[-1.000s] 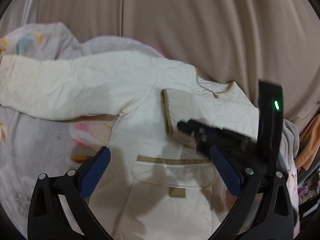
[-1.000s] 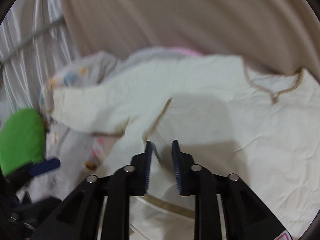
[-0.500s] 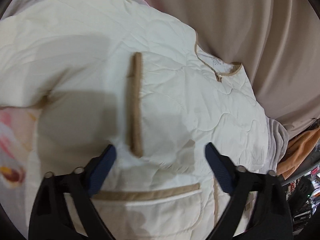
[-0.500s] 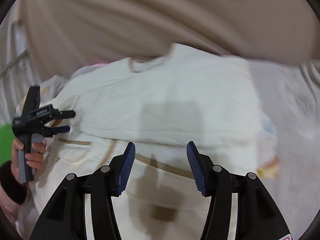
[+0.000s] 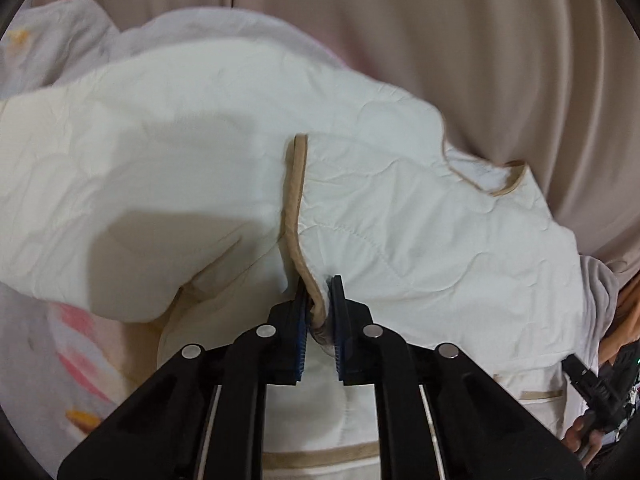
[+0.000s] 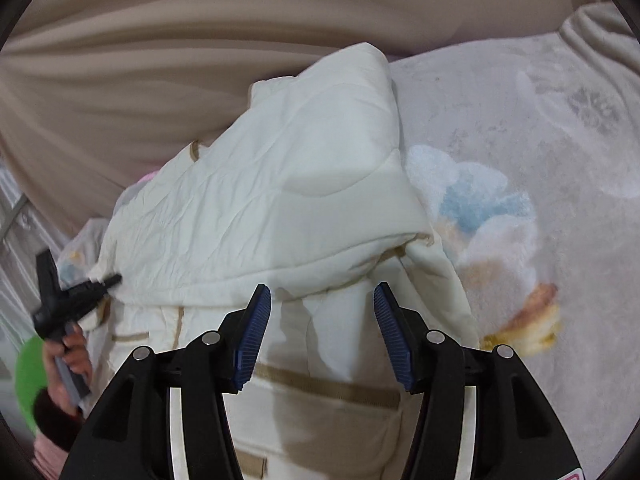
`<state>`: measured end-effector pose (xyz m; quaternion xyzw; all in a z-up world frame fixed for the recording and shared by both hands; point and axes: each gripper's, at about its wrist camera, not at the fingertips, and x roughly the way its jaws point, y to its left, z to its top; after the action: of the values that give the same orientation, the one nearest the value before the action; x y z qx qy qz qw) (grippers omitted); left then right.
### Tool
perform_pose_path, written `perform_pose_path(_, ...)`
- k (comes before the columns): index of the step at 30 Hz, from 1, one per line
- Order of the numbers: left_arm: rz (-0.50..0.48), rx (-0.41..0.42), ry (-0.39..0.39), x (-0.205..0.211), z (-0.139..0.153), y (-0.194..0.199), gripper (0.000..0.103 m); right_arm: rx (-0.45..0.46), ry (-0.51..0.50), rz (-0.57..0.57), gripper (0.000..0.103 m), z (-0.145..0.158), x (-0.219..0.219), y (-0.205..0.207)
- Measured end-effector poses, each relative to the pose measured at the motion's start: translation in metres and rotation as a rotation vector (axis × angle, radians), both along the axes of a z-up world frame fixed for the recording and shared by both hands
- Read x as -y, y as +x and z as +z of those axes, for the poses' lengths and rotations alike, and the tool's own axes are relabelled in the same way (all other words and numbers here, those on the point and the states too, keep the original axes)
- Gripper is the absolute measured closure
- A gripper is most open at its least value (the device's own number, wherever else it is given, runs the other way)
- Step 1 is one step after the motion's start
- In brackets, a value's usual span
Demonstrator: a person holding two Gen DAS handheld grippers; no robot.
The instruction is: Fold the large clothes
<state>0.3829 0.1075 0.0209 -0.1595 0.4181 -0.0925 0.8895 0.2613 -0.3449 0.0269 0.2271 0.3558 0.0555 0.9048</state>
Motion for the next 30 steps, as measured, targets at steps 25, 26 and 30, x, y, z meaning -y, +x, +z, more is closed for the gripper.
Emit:
perform_pose_path(25,-0.003,0.127,0.234,0.032,-0.012,-0.014,0.086,0.106,-0.3,-0.247,0.084,0.072,-0.01,-0.005)
perform_pose_path(26,-0.003,0.128,0.239,0.033,-0.012,-0.014,0.086,0.129,-0.306,-0.222,0.084,0.082,-0.017,0.002)
perform_pose_path(30,-0.003,0.131,0.229,0.03,-0.012,-0.014,0.085,0.196,-0.332,-0.032,0.084,0.099,-0.075,0.062)
